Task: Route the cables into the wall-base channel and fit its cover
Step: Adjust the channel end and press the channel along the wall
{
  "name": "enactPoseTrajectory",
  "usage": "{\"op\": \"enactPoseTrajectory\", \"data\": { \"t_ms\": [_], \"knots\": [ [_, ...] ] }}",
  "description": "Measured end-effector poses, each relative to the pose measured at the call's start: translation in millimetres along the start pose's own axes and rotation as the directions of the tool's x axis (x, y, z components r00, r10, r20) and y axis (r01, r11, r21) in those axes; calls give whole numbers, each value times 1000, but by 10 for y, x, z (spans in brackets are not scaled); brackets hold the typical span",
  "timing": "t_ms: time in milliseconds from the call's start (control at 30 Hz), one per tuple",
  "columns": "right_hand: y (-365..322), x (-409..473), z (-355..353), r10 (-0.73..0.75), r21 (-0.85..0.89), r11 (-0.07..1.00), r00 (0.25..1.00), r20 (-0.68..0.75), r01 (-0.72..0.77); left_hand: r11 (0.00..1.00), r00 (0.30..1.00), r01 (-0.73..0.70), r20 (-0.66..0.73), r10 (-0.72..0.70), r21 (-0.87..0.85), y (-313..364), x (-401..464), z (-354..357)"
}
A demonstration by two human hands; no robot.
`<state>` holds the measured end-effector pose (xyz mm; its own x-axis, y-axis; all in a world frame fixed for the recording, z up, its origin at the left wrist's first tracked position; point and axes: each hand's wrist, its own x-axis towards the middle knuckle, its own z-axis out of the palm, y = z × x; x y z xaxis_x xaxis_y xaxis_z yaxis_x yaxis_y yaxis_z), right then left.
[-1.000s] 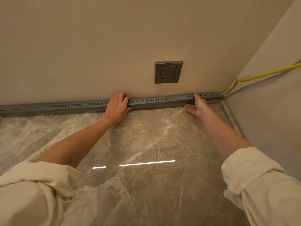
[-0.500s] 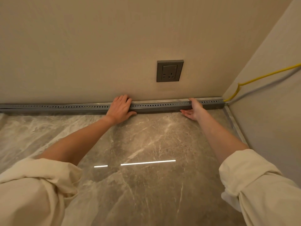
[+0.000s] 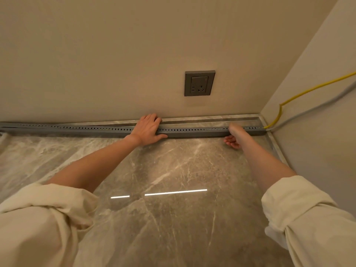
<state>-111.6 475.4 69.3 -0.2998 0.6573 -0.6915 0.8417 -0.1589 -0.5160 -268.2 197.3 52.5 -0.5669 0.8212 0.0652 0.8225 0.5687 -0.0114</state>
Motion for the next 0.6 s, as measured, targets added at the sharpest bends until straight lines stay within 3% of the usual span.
{"op": "enactPoseTrajectory", "data": {
  "t_ms": [200, 400, 600],
  "knots": [
    [82, -15, 32, -6, -58, 998, 1000, -11, 6, 1000, 1000, -9, 16, 9, -26, 57, -40, -17],
    [252, -25, 2, -117, -100, 989, 988, -98, 107, 998, 999, -28, 31, 29, -48, 160, -94, -28],
    [458, 32, -124, -184, -11, 980, 886, -426, 198, 1000, 989, -23, 145, 23, -7, 272, -129, -51]
  ]
}}
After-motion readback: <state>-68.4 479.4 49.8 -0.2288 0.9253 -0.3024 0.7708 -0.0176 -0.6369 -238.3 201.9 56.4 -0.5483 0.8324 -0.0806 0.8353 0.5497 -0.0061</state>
